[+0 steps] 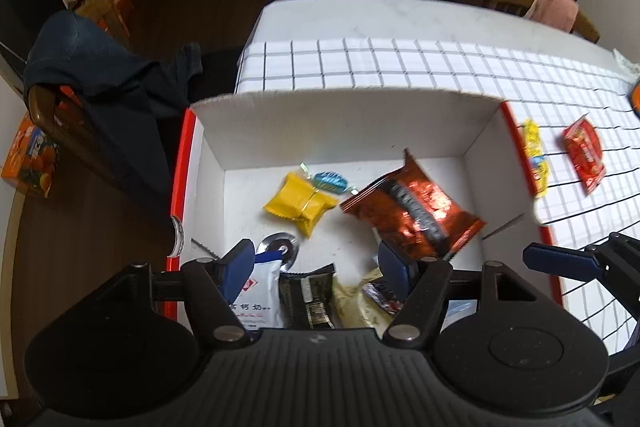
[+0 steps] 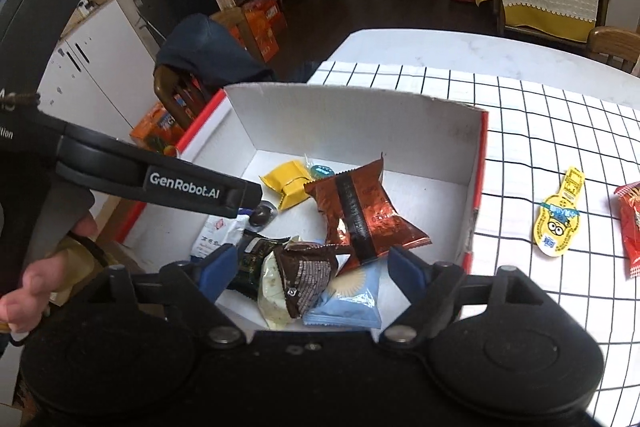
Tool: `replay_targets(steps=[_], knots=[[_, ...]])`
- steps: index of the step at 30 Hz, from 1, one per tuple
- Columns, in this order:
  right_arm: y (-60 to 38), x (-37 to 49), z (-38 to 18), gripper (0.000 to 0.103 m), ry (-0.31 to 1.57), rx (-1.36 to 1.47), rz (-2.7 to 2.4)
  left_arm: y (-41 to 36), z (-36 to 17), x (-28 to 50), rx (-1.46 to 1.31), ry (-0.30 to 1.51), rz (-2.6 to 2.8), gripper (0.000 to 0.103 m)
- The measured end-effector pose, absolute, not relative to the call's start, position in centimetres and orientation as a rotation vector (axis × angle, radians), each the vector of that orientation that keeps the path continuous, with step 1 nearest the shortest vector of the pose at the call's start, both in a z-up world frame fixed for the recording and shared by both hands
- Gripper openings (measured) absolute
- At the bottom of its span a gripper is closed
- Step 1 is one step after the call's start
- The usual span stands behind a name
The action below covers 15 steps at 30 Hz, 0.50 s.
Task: Organize snacks
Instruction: 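Move both tools back over the red chip bag and minion packet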
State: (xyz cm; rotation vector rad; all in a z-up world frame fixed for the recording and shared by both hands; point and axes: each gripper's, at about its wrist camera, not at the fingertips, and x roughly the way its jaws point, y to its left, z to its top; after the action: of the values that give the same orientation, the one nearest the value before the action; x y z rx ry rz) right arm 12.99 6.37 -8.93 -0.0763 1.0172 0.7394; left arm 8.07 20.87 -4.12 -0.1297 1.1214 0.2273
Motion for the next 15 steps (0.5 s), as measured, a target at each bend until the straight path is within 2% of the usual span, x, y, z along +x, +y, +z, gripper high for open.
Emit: replay_targets(steps=[4,15], knots=[[5.0,12.7,-7.6,0.088,0.988,-0.052,0.745,19.9,-2.8,7.3,-0.137,1.075,0.217,0.075],[0.1,11.8,-4.6,0.1,0.896,-0.009,0.737,16.0,-0.2,6.4,-0.129,0.977,0.181,0.079]])
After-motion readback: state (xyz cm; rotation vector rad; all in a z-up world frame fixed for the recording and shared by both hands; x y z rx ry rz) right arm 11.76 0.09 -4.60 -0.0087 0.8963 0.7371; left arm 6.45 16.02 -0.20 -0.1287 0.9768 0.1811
